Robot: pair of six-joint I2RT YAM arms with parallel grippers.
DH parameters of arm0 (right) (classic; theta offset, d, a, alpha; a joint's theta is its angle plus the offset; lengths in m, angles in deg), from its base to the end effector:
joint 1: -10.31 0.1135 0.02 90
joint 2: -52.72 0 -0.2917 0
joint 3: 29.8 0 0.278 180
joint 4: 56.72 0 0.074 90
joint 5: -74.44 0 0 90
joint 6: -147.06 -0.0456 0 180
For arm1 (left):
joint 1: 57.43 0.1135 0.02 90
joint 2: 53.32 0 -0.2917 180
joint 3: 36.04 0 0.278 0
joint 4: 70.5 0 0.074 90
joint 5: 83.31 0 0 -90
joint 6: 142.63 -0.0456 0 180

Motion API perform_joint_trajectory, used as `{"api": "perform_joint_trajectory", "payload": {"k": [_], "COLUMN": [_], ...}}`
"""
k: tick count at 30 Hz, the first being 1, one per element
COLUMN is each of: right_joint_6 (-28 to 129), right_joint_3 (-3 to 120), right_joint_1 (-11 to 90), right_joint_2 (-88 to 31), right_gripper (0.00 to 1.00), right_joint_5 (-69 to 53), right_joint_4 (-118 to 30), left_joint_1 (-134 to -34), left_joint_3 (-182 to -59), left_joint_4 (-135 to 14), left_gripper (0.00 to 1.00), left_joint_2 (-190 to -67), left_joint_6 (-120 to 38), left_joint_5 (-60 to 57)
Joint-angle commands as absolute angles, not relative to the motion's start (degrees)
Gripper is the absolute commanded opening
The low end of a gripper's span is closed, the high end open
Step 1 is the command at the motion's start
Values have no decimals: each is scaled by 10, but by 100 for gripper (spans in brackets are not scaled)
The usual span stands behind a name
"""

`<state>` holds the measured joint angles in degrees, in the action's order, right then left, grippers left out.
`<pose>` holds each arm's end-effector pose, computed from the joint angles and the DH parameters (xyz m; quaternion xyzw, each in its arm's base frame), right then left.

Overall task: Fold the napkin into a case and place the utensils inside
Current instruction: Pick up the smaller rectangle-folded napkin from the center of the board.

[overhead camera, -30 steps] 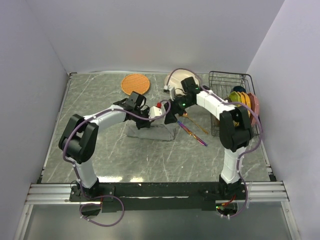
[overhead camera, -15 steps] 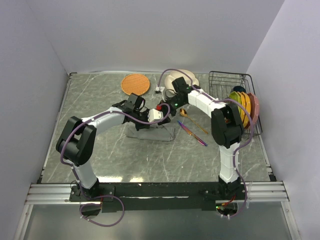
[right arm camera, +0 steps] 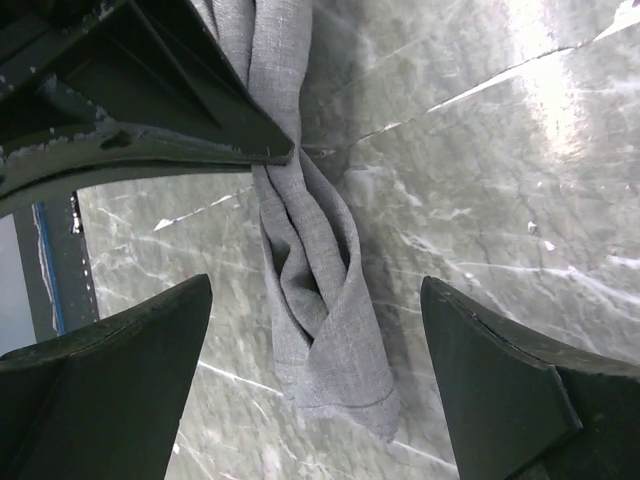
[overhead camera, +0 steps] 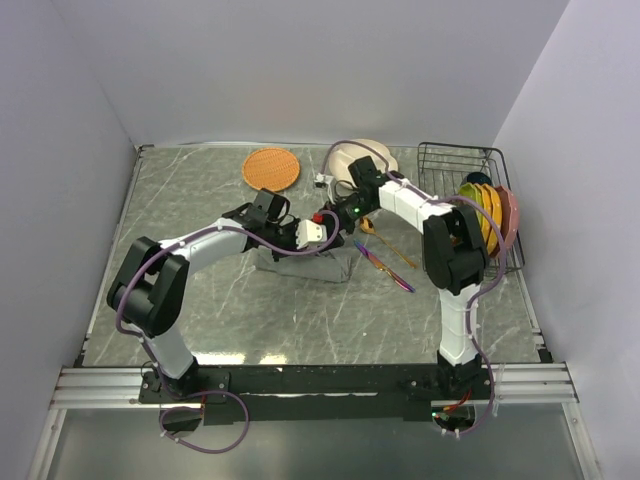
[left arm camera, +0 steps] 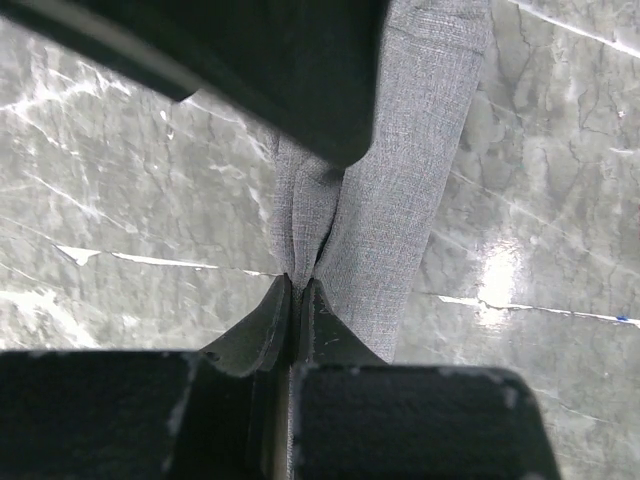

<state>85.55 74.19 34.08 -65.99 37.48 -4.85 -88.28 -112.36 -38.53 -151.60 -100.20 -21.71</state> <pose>0.4148 0.2225 0.2056 -0.4672 0.7467 0.4294 0.1994 0.3211 -0.2171 0.2060 0.6416 0.6662 -0.1871 0.3309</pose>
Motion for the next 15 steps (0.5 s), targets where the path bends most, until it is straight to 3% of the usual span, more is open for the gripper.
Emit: {"api": "perform_joint_trajectory", "payload": {"k": [1, 6, 15], "right_joint_6": [862, 867, 891], "right_joint_3": [792, 845, 837], "right_joint_1": [343, 353, 358], "right_joint_2": [-684, -728, -738], "right_gripper": [94, 94, 91], "right_joint_5": [378, 381, 398], "right_joint_4": [-43, -2, 20], "left_joint_1": [-885, -885, -885], "left_joint_3": [-1122, -1112, -1100], "left_joint_4": [-412, -419, -440], "left_gripper": [1, 1, 1], "left_joint_2": [-1486, -1480, -1467], "left_joint_6": [-1033, -1043, -1040], "left_joint_5": [-247, -248, -246]}}
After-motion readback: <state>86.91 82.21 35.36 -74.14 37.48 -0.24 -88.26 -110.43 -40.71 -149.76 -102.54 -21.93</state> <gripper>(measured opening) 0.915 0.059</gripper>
